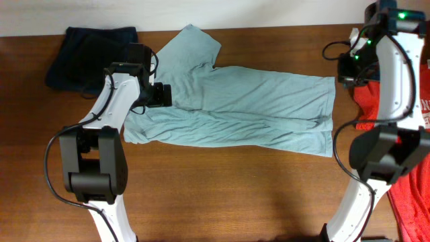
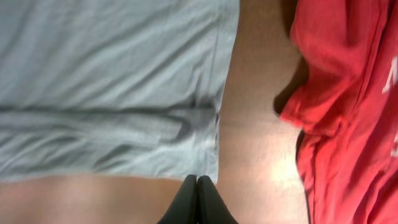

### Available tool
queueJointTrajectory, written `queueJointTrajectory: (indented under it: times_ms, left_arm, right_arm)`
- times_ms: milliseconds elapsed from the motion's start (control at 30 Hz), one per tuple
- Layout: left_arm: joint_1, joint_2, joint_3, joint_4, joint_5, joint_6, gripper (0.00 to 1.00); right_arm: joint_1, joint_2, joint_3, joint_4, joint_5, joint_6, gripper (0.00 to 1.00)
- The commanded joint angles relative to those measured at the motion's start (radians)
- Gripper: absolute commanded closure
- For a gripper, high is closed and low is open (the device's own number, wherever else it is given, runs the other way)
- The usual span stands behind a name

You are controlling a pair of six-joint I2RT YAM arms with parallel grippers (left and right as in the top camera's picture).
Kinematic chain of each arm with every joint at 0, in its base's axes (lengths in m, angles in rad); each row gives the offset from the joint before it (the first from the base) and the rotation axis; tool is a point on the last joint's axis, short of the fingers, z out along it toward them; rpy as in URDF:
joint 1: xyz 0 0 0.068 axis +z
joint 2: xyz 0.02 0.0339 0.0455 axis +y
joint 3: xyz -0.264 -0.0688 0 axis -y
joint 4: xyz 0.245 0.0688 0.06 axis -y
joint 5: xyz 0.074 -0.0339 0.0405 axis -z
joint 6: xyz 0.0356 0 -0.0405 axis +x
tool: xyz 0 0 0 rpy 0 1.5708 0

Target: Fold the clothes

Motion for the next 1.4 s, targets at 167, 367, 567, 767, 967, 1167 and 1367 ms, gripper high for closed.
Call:
queueJointTrajectory:
  times_ms: [167, 367, 567, 767, 967, 1167, 1367]
  left_arm:
    - [0.007, -0.024, 0.014, 0.001, 0.007, 0.006, 0.01]
    - [0.007, -0.024, 0.014, 0.001, 0.007, 0.006, 0.01]
    - [0.007, -0.024, 0.014, 0.001, 0.007, 0.006, 0.01]
    - [0.007, -0.024, 0.014, 0.001, 0.007, 0.006, 0.01]
    - [0.007, -0.024, 0.014, 0.001, 0.007, 0.006, 0.01]
    - [0.007, -0.024, 0.014, 0.001, 0.007, 0.006, 0.01]
    - [0.007, -0.024, 0.014, 0.001, 0.007, 0.006, 0.01]
  right_arm:
    - [-0.005, -0.229, -0.149, -0.036, -0.036, 0.054, 0.96]
    - [-0.005, -0.483, -0.547, 0.144, -0.032, 0.077, 0.96]
    - [-0.005, -0.644, -0.974, 0.509, -0.164, -0.082, 0.86]
    - [0.008, -0.565, -1.084, 0.692, -0.235, -0.187, 0.51]
    - [0.015, -0.533, -1.083, 0.758, -0.242, -0.320, 0.53]
    - [0.164, -0.530, -1.083, 0.758, -0.225, -0.612, 0.53]
    - [0.292, -0.473, -1.084, 0.790, 0.011, -0.719, 0.63]
